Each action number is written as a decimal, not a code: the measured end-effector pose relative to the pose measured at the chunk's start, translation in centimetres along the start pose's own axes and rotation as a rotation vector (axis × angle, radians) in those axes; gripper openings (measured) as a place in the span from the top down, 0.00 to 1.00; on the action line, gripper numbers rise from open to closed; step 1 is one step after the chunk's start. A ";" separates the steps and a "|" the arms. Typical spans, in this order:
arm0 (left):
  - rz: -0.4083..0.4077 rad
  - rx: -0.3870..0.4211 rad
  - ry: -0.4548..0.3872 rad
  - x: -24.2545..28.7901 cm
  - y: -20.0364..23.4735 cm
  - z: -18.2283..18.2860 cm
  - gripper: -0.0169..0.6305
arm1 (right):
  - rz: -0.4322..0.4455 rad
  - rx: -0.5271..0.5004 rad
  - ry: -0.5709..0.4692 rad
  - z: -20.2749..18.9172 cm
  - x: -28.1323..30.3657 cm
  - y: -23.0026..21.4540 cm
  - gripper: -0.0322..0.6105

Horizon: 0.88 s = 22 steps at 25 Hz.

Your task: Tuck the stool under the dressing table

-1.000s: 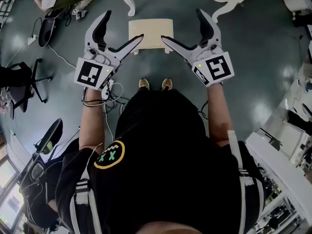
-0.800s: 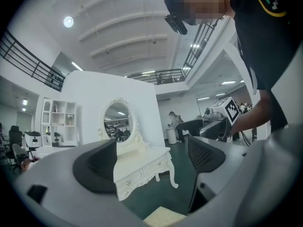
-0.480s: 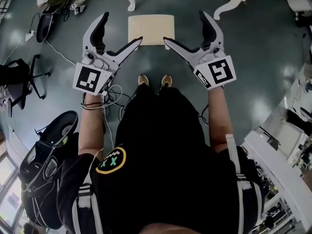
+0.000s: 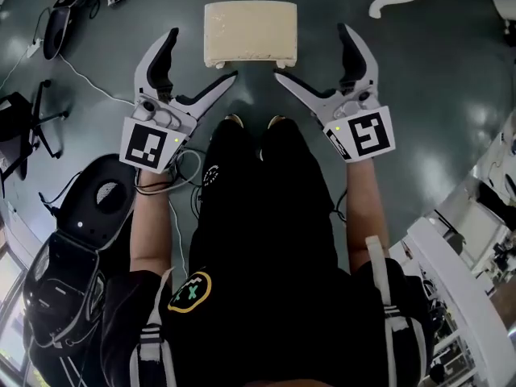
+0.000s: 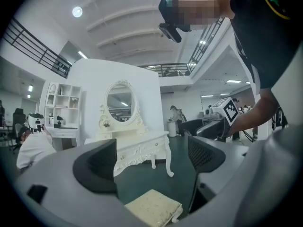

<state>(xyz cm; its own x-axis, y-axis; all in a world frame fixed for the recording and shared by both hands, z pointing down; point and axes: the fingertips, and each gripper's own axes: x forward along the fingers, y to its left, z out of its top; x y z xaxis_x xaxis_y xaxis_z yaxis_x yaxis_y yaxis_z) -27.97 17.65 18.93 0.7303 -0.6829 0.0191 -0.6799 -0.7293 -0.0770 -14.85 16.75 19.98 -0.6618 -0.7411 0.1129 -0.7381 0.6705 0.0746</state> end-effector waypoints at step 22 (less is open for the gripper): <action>0.139 -0.476 0.741 1.6 6.5 -50.0 0.26 | -0.074 0.428 0.683 -48.6 7.1 -6.2 0.11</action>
<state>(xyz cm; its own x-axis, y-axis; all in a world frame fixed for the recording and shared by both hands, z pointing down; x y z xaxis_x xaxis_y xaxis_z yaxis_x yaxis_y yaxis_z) -34.53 9.66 68.28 0.5204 -0.4992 0.6928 -0.8354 -0.4657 0.2920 -8.57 8.94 68.51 -0.4850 -0.5058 0.7134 -0.8547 0.4469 -0.2641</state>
